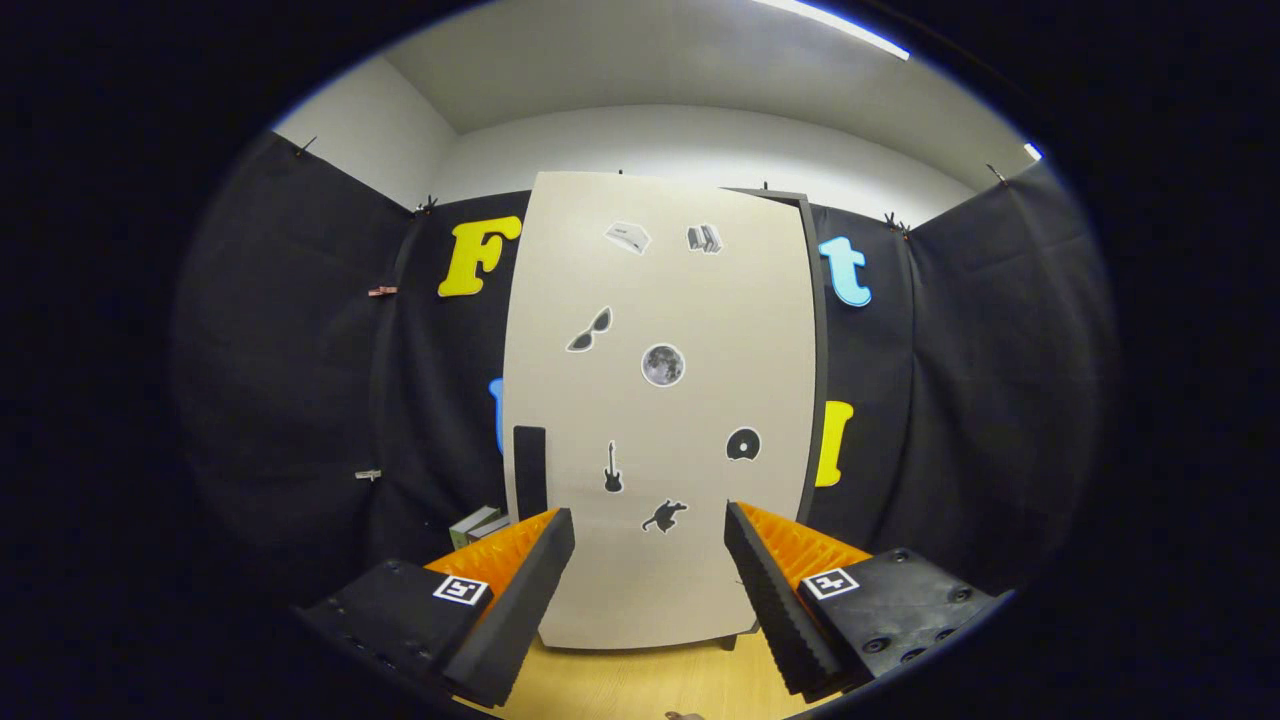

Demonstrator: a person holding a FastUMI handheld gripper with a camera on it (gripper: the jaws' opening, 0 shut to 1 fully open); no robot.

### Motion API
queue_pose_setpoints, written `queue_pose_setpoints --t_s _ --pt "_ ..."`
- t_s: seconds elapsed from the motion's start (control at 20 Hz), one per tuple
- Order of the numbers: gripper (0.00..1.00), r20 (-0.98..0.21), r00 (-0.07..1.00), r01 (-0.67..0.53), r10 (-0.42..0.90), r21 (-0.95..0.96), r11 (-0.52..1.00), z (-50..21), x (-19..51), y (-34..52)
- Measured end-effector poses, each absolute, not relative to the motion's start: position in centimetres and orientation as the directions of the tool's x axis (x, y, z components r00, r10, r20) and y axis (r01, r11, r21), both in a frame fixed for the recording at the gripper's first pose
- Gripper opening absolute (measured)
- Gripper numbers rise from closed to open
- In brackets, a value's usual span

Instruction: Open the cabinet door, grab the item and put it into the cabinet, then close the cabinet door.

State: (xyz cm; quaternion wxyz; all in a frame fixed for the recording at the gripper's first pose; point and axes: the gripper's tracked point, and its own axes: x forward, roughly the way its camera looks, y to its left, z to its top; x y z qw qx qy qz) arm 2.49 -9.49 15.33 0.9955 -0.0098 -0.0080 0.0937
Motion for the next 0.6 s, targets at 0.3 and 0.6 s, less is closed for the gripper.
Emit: queue_pose_setpoints --t_s 0.3,0.6 --pt "0.98 0.012 0.983 -0.184 0.185 -0.025 0.983 15.25 2.60 -9.37" --pt "0.98 -0.002 0.981 -0.194 0.194 -0.028 0.981 14.81 3.03 -8.83"
